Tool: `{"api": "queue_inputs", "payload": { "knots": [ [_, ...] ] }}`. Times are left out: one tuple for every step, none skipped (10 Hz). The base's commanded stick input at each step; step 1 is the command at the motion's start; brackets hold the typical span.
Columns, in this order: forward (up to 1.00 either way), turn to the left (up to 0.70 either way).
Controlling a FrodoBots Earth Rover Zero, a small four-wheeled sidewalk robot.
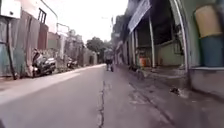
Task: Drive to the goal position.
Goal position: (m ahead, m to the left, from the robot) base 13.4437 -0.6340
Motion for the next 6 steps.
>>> {"api": "queue_inputs", "payload": {
  "knots": [
    [1.0, 0.0],
    [1.0, 0.0],
    [1.0, 0.0],
    [1.0, 0.0],
    [1.0, 0.0],
    [1.0, 0.0]
  ]
}}
